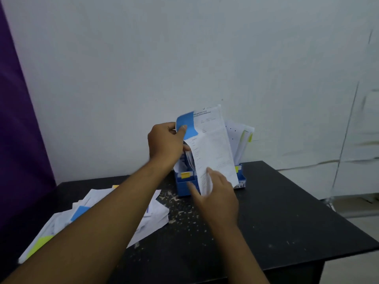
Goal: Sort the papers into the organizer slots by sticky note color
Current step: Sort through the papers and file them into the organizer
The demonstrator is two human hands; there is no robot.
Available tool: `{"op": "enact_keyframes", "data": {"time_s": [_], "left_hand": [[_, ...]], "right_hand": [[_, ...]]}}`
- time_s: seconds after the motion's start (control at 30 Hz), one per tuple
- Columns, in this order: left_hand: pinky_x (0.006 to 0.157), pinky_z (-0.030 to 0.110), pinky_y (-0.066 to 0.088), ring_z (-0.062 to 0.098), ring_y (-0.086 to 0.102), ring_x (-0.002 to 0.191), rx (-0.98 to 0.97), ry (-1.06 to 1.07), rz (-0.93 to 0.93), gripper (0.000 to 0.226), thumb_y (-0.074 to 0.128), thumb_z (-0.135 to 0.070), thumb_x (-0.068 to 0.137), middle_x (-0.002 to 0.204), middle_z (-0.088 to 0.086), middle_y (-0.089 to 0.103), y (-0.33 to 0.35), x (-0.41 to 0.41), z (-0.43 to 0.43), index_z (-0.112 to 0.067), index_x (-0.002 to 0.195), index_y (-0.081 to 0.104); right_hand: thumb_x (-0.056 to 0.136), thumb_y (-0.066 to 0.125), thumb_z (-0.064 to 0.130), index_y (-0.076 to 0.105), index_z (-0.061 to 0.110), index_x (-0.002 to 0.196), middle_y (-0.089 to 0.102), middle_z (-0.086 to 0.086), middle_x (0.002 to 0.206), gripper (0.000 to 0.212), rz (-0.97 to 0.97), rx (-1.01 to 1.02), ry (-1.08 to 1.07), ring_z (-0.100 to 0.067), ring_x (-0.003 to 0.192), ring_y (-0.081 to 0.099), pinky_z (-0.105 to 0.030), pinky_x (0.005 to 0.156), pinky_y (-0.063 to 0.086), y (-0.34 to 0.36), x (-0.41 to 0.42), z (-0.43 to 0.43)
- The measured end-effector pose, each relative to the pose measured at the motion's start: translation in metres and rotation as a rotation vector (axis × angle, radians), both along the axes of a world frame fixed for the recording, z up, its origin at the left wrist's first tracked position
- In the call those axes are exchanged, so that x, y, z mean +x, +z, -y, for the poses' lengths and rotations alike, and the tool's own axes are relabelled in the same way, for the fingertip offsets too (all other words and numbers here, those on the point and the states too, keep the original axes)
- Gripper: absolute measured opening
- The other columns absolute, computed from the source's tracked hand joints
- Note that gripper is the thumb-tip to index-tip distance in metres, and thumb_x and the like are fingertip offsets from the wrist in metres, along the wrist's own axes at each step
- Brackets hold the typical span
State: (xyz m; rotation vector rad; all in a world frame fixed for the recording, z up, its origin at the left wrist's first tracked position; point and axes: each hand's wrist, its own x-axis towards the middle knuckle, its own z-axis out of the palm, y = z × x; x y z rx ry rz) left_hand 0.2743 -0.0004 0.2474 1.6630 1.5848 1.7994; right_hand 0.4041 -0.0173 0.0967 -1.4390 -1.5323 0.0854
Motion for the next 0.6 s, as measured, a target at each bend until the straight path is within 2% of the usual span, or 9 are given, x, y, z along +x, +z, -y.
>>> {"op": "enact_keyframes", "data": {"time_s": [0.07, 0.13, 0.2, 0.27, 0.33, 0.4, 0.5, 0.6], "left_hand": [[0.053, 0.035, 0.064, 0.014, 0.074, 0.051, -0.001, -0.009, 0.017, 0.022, 0.067, -0.024, 0.103, 0.070, -0.003, 0.074, 0.002, 0.013, -0.012, -0.016, 0.083, 0.070], [0.049, 0.031, 0.062, 0.014, 0.074, 0.053, 0.003, -0.029, 0.040, 0.023, 0.063, -0.019, 0.104, 0.074, 0.003, 0.076, 0.006, 0.023, -0.021, -0.014, 0.083, 0.072], [0.045, 0.025, 0.057, 0.014, 0.075, 0.054, 0.003, -0.046, 0.047, 0.025, 0.060, -0.017, 0.104, 0.077, 0.006, 0.077, 0.010, 0.033, -0.030, -0.013, 0.084, 0.073], [0.046, 0.026, 0.058, 0.014, 0.076, 0.055, 0.007, -0.059, 0.039, 0.026, 0.058, -0.016, 0.104, 0.078, 0.010, 0.076, 0.013, 0.040, -0.038, -0.007, 0.086, 0.074], [0.053, 0.036, 0.065, 0.014, 0.076, 0.057, 0.025, -0.067, 0.021, 0.028, 0.057, -0.014, 0.103, 0.075, 0.014, 0.075, 0.015, 0.047, -0.048, 0.001, 0.085, 0.072], [0.058, 0.041, 0.066, 0.013, 0.076, 0.057, 0.048, -0.068, 0.000, 0.029, 0.057, -0.015, 0.103, 0.072, 0.012, 0.074, 0.018, 0.054, -0.059, 0.001, 0.084, 0.072], [0.058, 0.041, 0.066, 0.014, 0.076, 0.058, 0.076, -0.083, -0.010, 0.028, 0.058, -0.016, 0.103, 0.065, -0.003, 0.073, 0.024, 0.063, -0.075, -0.016, 0.080, 0.074], [0.058, 0.042, 0.066, 0.012, 0.076, 0.057, 0.095, -0.063, -0.047, 0.037, 0.058, -0.015, 0.102, 0.061, -0.004, 0.070, 0.027, 0.070, -0.094, -0.024, 0.067, 0.067]], "right_hand": [[0.099, 0.063, 0.049, 0.051, 0.032, 0.152, 0.062, 0.010, 0.142, 0.056, -0.024, -0.085, -0.014, -0.013, 0.123, 0.060, -0.033, 0.095, 0.053, 0.002, 0.009, -0.011], [0.107, 0.054, 0.031, 0.054, 0.031, 0.150, 0.071, 0.003, 0.125, 0.042, -0.041, -0.124, -0.058, -0.016, 0.106, 0.066, -0.032, 0.081, 0.054, 0.003, 0.018, -0.028], [0.109, 0.047, 0.019, 0.055, 0.032, 0.149, 0.073, -0.002, 0.103, 0.043, -0.039, -0.118, -0.084, -0.019, 0.086, 0.066, -0.034, 0.068, 0.054, 0.003, 0.026, -0.050], [0.107, 0.046, 0.011, 0.056, 0.030, 0.148, 0.071, -0.005, 0.095, 0.046, -0.092, -0.113, -0.050, -0.019, 0.080, 0.064, -0.033, 0.062, 0.050, 0.004, 0.032, -0.073], [0.105, 0.047, 0.004, 0.058, 0.026, 0.147, 0.071, -0.008, 0.099, 0.049, -0.125, -0.097, 0.009, -0.019, 0.082, 0.062, -0.030, 0.063, 0.045, 0.006, 0.037, -0.094], [0.103, 0.045, -0.001, 0.058, 0.024, 0.144, 0.070, -0.008, 0.102, 0.050, -0.137, -0.059, 0.068, -0.019, 0.084, 0.060, -0.029, 0.067, 0.044, 0.010, 0.042, -0.114], [0.103, 0.042, -0.002, 0.057, 0.020, 0.144, 0.061, -0.002, 0.096, 0.049, -0.173, -0.020, 0.114, -0.018, 0.084, 0.056, -0.028, 0.069, 0.041, 0.016, 0.047, -0.141], [0.105, 0.042, -0.001, 0.057, 0.018, 0.144, 0.059, -0.002, 0.095, 0.046, -0.175, -0.005, 0.153, -0.018, 0.084, 0.054, -0.027, 0.069, 0.039, 0.020, 0.052, -0.169]]}}
